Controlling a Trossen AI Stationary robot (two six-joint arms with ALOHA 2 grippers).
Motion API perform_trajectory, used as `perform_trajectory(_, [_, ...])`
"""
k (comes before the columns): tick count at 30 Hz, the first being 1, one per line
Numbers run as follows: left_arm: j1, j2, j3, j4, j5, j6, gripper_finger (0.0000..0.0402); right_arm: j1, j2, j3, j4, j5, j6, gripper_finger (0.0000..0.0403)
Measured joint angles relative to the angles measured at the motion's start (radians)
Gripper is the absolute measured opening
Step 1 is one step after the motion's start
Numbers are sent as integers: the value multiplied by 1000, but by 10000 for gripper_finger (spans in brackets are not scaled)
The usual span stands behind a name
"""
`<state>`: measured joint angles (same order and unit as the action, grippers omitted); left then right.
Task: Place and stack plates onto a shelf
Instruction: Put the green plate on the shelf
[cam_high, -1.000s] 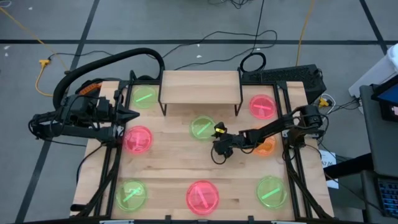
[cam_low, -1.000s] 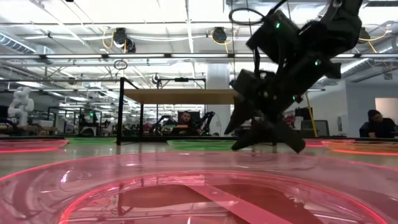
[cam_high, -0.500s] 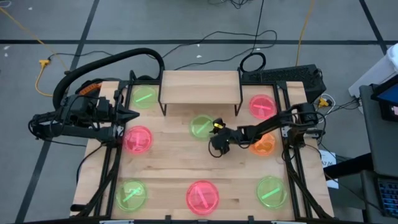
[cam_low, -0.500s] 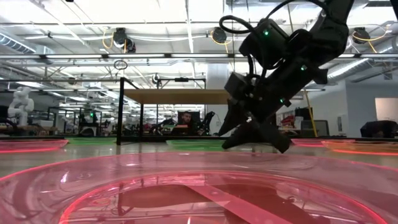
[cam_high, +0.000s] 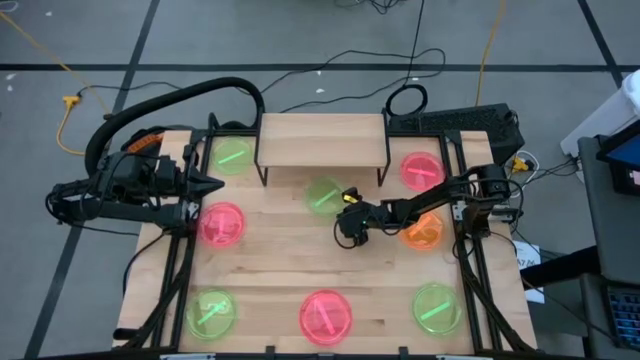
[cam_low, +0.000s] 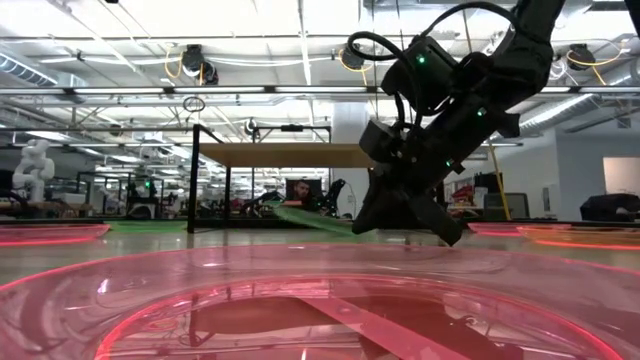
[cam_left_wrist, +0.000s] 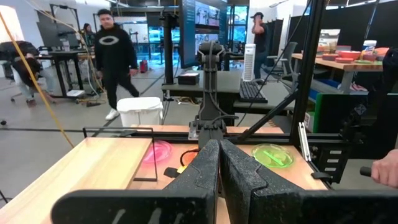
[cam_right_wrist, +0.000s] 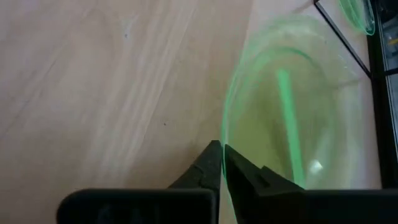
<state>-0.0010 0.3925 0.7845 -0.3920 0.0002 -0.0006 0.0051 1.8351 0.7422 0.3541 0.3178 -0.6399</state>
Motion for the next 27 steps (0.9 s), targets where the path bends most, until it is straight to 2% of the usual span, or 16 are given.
perform_trajectory(9, [0,0,0,0,0,0,21,71,-55,-7,67,32,-13,0])
perform_trajectory(15, [0,0,0,0,0,0,21,142,-159,-4,74,79,15,0])
perform_trajectory(25, [0,0,0,0,0,0,21,240,-359,-3,90,87,48,0])
perform_trajectory(27, [0,0,0,0,0,0,21,253,-396,-3,88,123,30,0])
